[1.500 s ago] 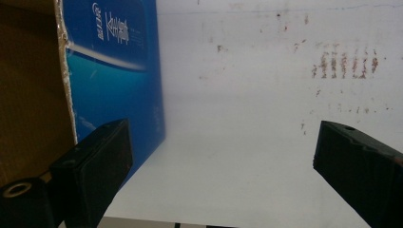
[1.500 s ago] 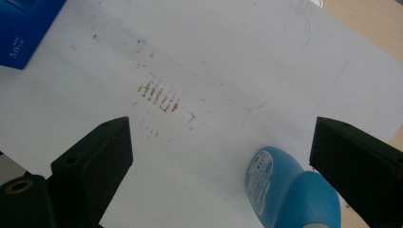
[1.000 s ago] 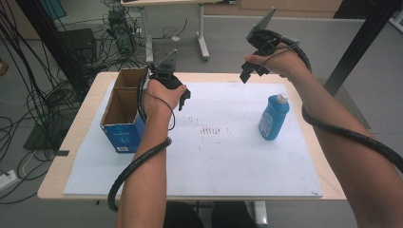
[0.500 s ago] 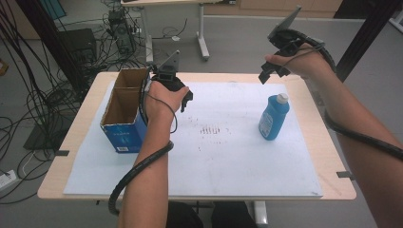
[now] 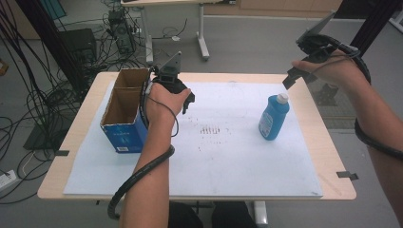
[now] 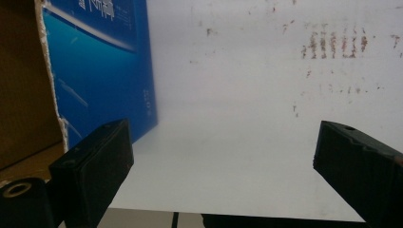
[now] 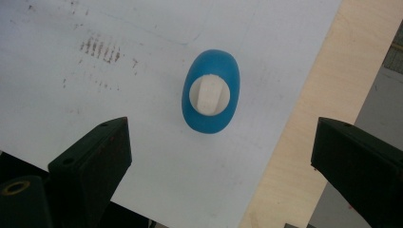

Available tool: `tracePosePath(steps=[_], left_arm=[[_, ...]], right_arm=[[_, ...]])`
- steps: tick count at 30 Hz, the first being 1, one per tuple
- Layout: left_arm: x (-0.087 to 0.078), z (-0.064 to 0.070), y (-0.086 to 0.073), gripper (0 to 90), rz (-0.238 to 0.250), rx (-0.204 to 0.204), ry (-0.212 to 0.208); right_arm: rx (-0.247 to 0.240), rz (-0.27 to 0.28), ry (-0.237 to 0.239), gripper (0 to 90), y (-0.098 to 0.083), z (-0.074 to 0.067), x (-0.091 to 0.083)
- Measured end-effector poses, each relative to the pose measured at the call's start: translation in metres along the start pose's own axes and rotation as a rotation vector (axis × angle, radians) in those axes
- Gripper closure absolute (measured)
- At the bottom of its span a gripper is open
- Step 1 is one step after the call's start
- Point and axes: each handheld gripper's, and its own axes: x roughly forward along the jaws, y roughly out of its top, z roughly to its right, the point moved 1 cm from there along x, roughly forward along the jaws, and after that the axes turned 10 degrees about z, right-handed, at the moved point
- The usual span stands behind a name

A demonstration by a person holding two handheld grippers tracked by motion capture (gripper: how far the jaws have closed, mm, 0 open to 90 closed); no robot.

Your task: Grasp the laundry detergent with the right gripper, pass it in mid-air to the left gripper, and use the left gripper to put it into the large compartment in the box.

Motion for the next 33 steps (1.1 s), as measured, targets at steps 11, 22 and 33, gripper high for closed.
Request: tracePosePath(steps=[11, 22, 33], left_arm=[[-0.002, 0.005, -0.008, 6.5, 0.007, 0.014, -0.007], [-0.002, 0.004, -0.014, 6.5, 0.009, 0.016, -0.007], [0.002, 0.005, -0.017, 6.4, 0.001, 0.032, -0.017]], right_arm=[[0.003, 0.007, 0.016, 5.0, -0.023, 0.003, 0.005], [0.004, 0.008, 0.036, 4.7, -0.044, 0.001, 0.024], [0.009, 0.061, 0.031, 4.7, -0.062, 0.0, 0.046]])
